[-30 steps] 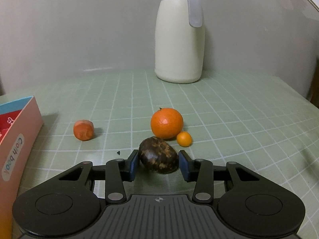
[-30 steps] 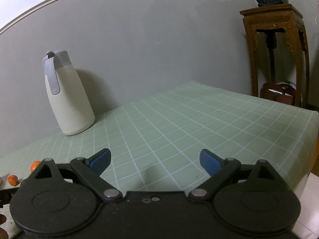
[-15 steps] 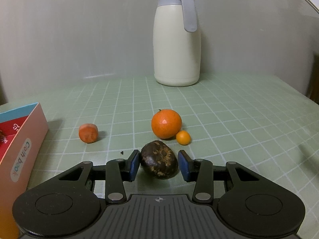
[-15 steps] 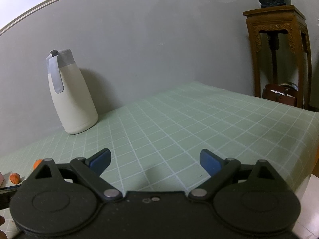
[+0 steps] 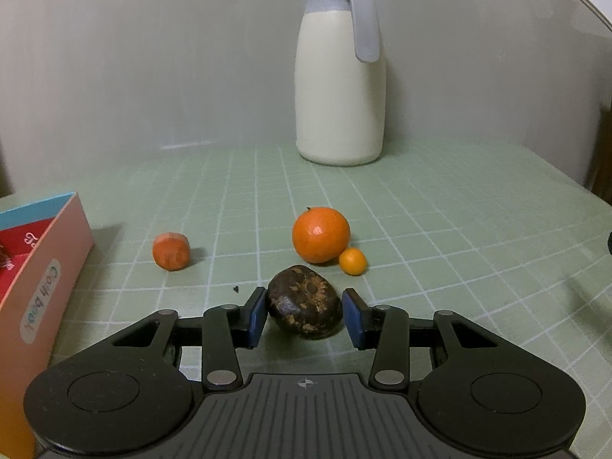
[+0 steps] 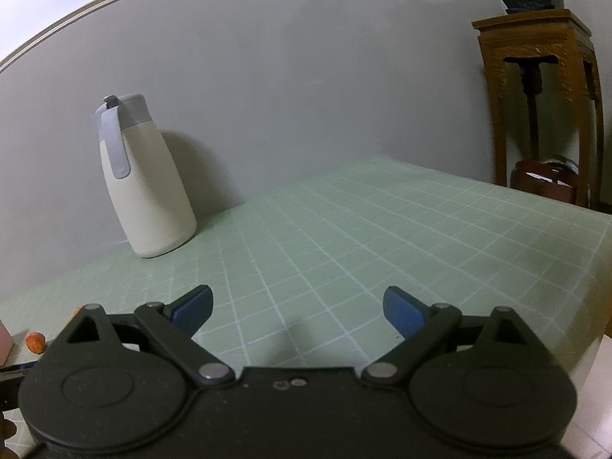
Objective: Organize fruits
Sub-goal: 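Lift the dark dried fruit with the left tool toward the box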
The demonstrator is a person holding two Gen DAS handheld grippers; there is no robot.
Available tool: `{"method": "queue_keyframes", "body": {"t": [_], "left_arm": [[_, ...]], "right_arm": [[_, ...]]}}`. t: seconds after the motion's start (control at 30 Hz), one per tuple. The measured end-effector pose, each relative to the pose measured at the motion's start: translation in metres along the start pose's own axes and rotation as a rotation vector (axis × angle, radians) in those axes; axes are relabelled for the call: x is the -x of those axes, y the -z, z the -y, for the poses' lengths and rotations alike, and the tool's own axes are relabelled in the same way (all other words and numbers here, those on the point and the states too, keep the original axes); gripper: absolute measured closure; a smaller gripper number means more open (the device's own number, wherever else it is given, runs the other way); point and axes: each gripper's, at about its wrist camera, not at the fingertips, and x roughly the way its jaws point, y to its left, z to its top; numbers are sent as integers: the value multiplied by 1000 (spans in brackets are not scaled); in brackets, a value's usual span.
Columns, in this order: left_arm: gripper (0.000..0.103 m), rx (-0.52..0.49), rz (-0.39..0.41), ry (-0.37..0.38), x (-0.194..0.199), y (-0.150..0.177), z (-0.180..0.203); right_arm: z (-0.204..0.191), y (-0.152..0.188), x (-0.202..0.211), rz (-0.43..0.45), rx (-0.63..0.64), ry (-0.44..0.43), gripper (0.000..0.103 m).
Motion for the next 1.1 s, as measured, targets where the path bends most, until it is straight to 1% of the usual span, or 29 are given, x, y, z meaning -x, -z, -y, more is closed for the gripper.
{"method": "queue_keyframes", "body": {"t": [0.27, 0.6, 0.9, 1.1], "left_arm": [[61, 29, 50, -40, 22, 1, -21], [61, 66, 136, -160, 61, 0, -72], [61, 134, 151, -268, 78, 7, -124], [61, 178, 142, -335, 83, 17, -158]], "right_arm": [[-11, 1, 0, -3, 12, -17, 7], [-49, 8, -1, -14, 74, -81, 7], [-89, 18, 0, -25, 142, -153, 7], [-118, 26, 2, -32, 190, -209, 7]]}}
